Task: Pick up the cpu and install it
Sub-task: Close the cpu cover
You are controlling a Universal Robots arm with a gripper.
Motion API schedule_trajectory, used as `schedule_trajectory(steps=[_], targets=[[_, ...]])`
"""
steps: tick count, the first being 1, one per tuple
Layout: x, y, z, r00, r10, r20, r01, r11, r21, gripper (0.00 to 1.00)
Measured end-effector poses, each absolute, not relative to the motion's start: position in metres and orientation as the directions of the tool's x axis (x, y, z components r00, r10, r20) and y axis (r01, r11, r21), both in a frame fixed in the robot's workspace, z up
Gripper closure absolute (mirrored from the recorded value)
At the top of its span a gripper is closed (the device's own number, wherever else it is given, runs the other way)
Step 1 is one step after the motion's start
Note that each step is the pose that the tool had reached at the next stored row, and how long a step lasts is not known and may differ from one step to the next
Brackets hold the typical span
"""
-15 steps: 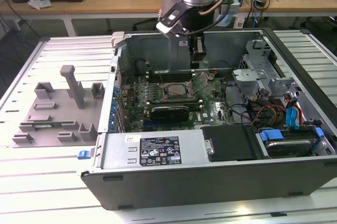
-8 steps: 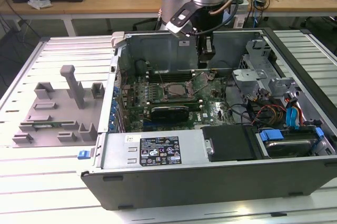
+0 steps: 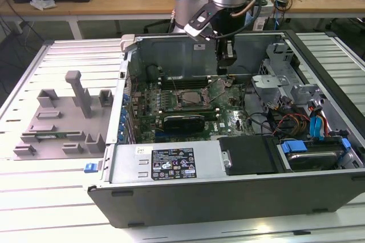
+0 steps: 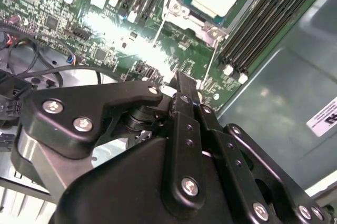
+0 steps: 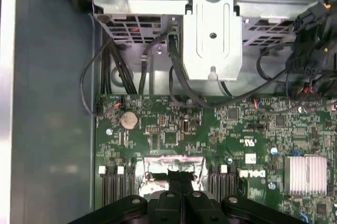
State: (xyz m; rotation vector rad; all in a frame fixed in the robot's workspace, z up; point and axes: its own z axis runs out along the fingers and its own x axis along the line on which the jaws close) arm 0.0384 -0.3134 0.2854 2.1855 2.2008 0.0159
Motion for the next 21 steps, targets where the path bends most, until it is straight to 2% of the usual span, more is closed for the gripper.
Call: schedule_trajectory(steps=[21], targets=[[0.069, -0.311, 0.244, -0.007, 1.0, -0.024, 1.0, 0.007, 0.015, 0.89]])
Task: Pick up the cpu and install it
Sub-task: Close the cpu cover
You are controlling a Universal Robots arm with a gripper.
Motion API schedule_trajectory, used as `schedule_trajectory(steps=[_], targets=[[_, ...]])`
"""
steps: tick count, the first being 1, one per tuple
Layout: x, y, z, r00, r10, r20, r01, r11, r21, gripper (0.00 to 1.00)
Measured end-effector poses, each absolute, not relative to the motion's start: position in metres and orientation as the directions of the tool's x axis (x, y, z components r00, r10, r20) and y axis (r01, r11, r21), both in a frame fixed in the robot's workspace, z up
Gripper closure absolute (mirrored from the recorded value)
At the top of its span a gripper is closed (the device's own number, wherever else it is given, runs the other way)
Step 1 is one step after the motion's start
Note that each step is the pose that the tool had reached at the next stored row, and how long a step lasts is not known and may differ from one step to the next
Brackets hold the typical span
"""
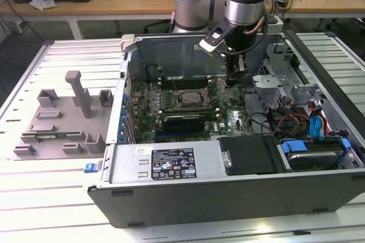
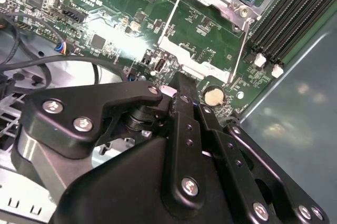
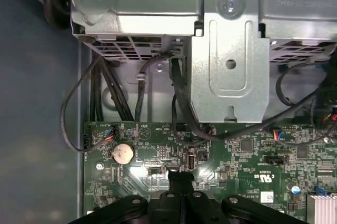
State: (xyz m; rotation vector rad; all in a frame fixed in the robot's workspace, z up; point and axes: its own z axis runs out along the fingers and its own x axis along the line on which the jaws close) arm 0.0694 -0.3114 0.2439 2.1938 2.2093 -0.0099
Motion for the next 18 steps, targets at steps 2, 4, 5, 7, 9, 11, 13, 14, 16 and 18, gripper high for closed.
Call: schedule_trajectory(steps=[2, 4, 5, 7, 9, 11, 13, 14, 16, 18], targets=[[0.069, -0.31, 0.241, -0.007, 1.0, -0.025, 1.0, 0.007, 0.013, 0.89], [0.069, -0.311, 0.241, -0.007, 1.0, -0.025, 1.0, 0.007, 0.013, 0.89], [0.069, -0.311, 0.241, -0.007, 1.0, -0.025, 1.0, 0.007, 0.013, 0.89], [0.069, -0.31, 0.241, -0.007, 1.0, -0.024, 1.0, 0.007, 0.013, 0.89], [0.069, -0.31, 0.241, -0.007, 1.0, -0.024, 1.0, 0.007, 0.013, 0.89], [0.068, -0.31, 0.241, -0.007, 1.0, -0.024, 1.0, 0.007, 0.013, 0.89], [0.066, -0.31, 0.241, -0.007, 1.0, -0.024, 1.0, 0.007, 0.013, 0.89], [0.064, -0.31, 0.241, -0.007, 1.0, -0.024, 1.0, 0.007, 0.013, 0.89], [0.06, -0.31, 0.241, -0.007, 1.0, -0.024, 1.0, 0.007, 0.013, 0.89], [0.057, -0.31, 0.241, -0.007, 1.0, -0.024, 1.0, 0.007, 0.013, 0.89]])
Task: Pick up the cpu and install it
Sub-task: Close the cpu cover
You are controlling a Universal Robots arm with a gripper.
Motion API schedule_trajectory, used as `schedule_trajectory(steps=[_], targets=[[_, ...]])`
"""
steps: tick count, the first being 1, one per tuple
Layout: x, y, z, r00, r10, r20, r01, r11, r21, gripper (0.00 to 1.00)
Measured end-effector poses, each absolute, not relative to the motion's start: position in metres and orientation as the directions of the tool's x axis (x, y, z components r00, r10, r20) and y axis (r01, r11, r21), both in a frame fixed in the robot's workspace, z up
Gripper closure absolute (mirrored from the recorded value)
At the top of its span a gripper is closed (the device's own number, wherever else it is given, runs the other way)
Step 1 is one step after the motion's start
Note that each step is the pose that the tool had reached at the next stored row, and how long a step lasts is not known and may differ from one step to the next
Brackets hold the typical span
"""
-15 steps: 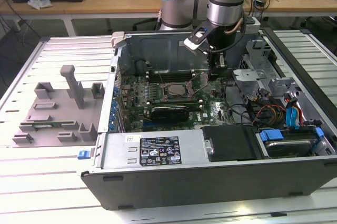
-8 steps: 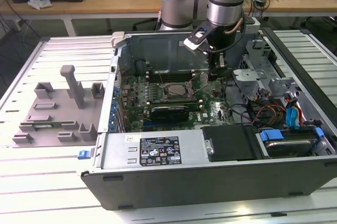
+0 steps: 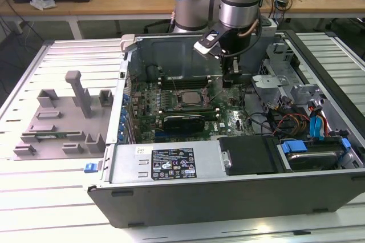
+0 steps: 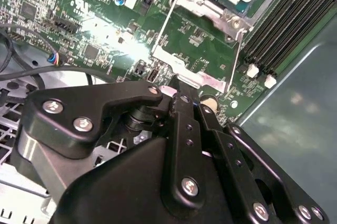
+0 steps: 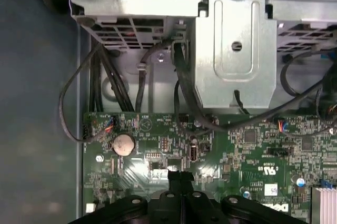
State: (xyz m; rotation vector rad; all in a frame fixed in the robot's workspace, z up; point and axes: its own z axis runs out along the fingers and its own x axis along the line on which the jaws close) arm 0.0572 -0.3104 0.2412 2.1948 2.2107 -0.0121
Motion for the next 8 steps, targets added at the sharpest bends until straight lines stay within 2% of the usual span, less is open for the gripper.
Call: schedule_trajectory(steps=[8], targets=[[0.037, -0.31, 0.241, -0.007, 1.0, -0.024, 1.0, 0.007, 0.013, 0.89]])
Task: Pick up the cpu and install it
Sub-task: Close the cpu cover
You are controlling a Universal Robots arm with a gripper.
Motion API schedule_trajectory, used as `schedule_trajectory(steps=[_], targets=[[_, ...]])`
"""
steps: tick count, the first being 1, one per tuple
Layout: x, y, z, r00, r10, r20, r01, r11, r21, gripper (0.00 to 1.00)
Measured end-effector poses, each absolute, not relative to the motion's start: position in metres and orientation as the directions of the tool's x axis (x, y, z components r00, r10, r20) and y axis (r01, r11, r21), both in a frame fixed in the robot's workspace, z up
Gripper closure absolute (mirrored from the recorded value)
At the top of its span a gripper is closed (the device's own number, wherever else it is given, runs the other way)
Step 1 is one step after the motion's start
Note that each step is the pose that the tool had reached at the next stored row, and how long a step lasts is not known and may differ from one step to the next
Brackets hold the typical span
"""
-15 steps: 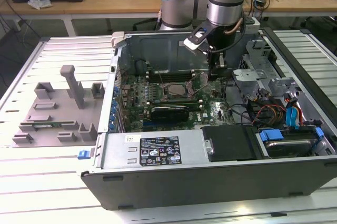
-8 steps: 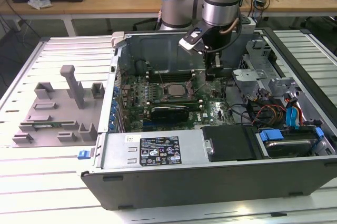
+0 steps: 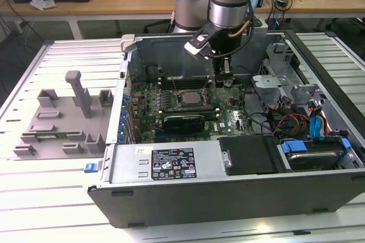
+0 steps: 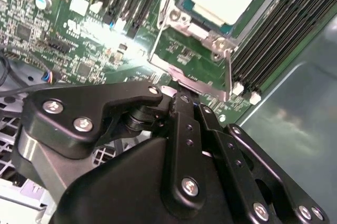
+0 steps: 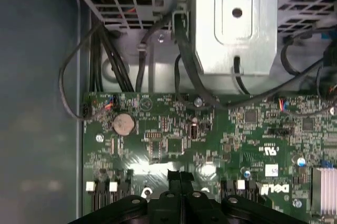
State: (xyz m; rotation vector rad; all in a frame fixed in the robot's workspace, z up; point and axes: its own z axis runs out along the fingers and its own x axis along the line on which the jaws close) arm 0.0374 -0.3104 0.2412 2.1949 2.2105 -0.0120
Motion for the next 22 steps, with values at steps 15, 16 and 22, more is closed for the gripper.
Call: schedule_trajectory(steps=[15, 16, 22], targets=[[0.015, -0.31, 0.241, -0.007, 1.0, -0.024, 1.0, 0.007, 0.013, 0.89], [0.015, -0.31, 0.241, -0.007, 1.0, -0.024, 1.0, 0.007, 0.013, 0.89], [0.015, -0.31, 0.24, -0.008, 1.0, -0.024, 1.0, 0.008, -0.005, 0.89]])
